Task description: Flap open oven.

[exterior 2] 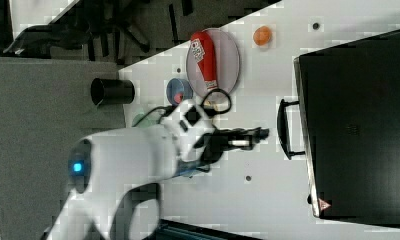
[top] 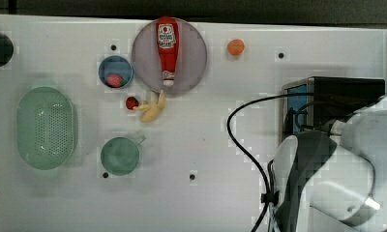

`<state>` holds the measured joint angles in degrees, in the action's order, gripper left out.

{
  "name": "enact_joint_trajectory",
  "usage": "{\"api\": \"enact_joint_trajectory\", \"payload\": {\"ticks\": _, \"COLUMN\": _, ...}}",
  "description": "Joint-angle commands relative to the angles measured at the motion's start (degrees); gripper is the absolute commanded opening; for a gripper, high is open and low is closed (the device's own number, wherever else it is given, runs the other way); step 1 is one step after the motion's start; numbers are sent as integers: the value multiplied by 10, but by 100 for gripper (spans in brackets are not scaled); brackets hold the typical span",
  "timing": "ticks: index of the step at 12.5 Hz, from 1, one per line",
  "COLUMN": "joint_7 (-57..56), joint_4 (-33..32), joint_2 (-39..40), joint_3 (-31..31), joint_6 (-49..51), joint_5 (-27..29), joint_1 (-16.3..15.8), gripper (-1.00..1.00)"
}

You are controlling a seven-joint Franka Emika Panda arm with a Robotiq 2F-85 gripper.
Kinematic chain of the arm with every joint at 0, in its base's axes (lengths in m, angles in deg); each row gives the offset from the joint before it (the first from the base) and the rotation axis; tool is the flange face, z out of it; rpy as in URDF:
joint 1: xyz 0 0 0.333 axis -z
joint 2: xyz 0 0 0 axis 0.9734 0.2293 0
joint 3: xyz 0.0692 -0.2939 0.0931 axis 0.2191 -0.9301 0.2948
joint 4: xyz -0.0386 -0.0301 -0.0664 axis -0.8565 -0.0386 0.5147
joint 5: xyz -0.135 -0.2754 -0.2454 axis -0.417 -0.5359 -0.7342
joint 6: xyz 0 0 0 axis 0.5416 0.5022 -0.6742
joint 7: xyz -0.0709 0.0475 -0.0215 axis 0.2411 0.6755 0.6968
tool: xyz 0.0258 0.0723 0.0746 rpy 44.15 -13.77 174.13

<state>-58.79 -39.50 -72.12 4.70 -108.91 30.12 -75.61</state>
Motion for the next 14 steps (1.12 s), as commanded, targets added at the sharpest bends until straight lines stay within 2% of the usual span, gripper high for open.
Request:
{"api": "enact_joint_trajectory", "payload": {"ticks": 1, "joint_7": -50, "joint_4": -37, "joint_2": 30, "joint_3": -4, "joint_6": -60, "joint_5": -1, "joint_1": -2, "gripper": -65}}
{"api": "enact_joint_trajectory", "payload": {"ticks": 6, "joint_7": -50, "joint_4": -96, "joint_2": 68, "joint_3": -5, "joint_6": -177, "joint_5": -1, "joint_1": 0, "gripper": -65}}
{"api": "enact_joint_trajectory", "payload": {"ticks": 10, "joint_7": -47, "joint_4": -104, "joint_2": 91, "joint_3": 5, "joint_6": -209, "joint_5": -3, "joint_1": -7, "gripper": -65}}
{"api": "enact_joint_trajectory", "payload": {"ticks": 12, "joint_7": -30, "joint_4": -104, "joint_2": 97, "joint_3": 9, "joint_6": -209, "joint_5": -30, "joint_1": -20, "gripper": -65}}
{"api": "enact_joint_trajectory", "payload": {"ticks": 14, "joint_7": 30, "joint_4": -108, "joint_2": 105, "joint_3": 17, "joint_6": -209, "joint_5": -82, "joint_1": -34, "gripper": -65}}
